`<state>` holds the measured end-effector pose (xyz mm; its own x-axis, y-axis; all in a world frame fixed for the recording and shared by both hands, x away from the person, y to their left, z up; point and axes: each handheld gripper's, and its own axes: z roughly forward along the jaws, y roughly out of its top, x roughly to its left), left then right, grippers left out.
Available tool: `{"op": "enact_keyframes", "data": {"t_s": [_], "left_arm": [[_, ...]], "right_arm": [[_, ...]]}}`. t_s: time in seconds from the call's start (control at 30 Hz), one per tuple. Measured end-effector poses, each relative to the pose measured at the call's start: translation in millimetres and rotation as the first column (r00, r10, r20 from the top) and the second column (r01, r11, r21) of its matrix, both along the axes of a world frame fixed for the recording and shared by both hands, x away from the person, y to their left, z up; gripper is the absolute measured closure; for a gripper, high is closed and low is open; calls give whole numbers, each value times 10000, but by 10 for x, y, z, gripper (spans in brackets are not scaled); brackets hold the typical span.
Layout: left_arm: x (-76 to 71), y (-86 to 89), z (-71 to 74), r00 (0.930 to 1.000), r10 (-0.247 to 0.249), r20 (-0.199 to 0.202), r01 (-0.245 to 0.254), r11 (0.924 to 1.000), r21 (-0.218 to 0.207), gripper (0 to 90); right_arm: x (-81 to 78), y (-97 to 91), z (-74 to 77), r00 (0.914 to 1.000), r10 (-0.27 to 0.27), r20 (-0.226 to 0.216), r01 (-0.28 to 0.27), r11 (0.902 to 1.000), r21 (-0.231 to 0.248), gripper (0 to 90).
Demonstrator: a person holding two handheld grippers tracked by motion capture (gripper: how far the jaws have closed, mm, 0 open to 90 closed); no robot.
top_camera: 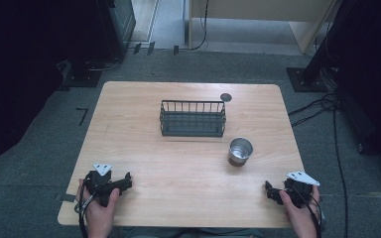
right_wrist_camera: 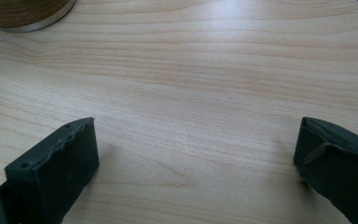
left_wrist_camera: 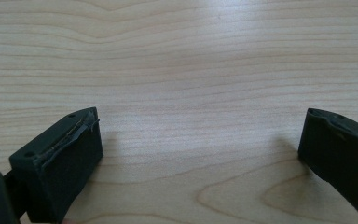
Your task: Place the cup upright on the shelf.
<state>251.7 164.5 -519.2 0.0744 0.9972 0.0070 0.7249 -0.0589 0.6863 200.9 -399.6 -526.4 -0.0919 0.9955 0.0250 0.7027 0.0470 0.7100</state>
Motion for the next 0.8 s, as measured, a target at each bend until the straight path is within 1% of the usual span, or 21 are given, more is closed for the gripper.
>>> {"op": "enact_keyframes", "data": {"t_s": [0.2,0.23,0.4,0.47,0.5,0.57,0.63,0.67,0.7,0.73,0.8], "left_arm": [[0,0,1,10000,-3,-6,3,10000,-1,0],[0,0,0,10000,1,-1,-1,10000,0,0],[0,0,0,10000,1,-1,-1,10000,2,0],[0,0,0,10000,-3,-3,3,10000,3,0],[0,0,1,10000,-2,-8,2,10000,6,0],[0,-1,1,10000,2,-8,-2,10000,8,0],[1,1,1,10000,-9,-4,9,10000,14,0],[1,0,1,10000,-7,-8,7,10000,6,0],[1,0,1,10000,-7,-8,7,10000,6,0],[1,0,1,10000,-10,-9,10,10000,7,0],[1,1,1,10000,-8,-9,8,10000,10,0]], "right_arm": [[1,0,0,10000,-6,-6,6,10000,5,0],[0,4,1,9999,-158,-29,158,9999,13,0],[12,4,9,9997,-203,-105,203,9998,-3,0],[17,5,17,9995,-245,-174,246,9997,50,0],[19,9,24,9992,-342,-205,346,9993,166,0],[20,15,38,9995,-229,-210,238,9989,398,0],[18,25,48,9997,-178,-175,184,9992,354,0],[2,52,87,9998,-162,-69,163,9997,154,0],[-8,62,112,9998,-191,1,191,9998,111,0],[-8,62,112,9998,-191,1,191,9998,111,0],[-18,87,173,9998,-106,194,103,9998,161,0]]}}
